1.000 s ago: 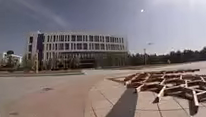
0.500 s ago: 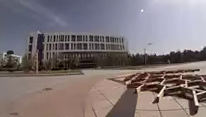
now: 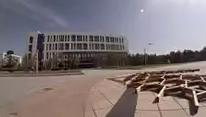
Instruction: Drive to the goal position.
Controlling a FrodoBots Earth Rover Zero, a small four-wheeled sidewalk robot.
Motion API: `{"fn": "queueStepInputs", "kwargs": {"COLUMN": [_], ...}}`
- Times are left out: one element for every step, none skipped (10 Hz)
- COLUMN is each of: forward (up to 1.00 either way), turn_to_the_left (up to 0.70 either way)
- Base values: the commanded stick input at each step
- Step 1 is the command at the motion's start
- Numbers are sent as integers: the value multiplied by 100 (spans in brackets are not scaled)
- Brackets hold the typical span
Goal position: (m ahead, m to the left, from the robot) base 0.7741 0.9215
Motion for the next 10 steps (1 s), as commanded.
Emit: {"fn": "queueStepInputs", "kwargs": {"forward": [5,5,5,5,5,5,5,5,5,5], "turn_to_the_left": [0,0,0,0,0,0,0,0,0,0]}}
